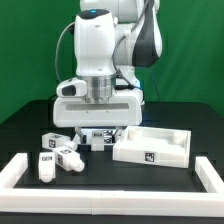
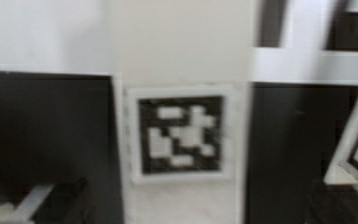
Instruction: Assemble one leg
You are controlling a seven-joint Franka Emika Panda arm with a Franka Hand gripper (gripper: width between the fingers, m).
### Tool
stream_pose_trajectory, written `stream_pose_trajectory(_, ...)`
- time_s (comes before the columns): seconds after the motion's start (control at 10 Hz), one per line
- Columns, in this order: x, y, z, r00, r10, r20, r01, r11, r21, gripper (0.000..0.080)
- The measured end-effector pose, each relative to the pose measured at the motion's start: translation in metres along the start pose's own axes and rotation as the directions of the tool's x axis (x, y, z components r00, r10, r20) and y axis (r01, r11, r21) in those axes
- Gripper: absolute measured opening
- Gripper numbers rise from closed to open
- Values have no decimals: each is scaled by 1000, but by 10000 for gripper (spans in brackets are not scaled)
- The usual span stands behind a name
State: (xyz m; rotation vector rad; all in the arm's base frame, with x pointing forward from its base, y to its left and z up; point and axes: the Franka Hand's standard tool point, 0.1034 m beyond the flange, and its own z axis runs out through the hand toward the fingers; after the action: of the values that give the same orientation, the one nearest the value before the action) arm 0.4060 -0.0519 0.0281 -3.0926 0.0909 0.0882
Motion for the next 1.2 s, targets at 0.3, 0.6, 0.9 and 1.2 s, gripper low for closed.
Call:
stream_pose_trajectory(0.3,5,-32,-17,997,72,4,-72,997,11,648)
stream_pose_trajectory(0.6,-3,-50,-1,999,39,4,-39,999,1,649)
stream_pose_trajectory(0.9,-10,-58,22,1000,21,5,-21,1000,-13,649)
stream_pose_trajectory(1.2,-11,-59,24,1000,15,10,-15,1000,-13,441)
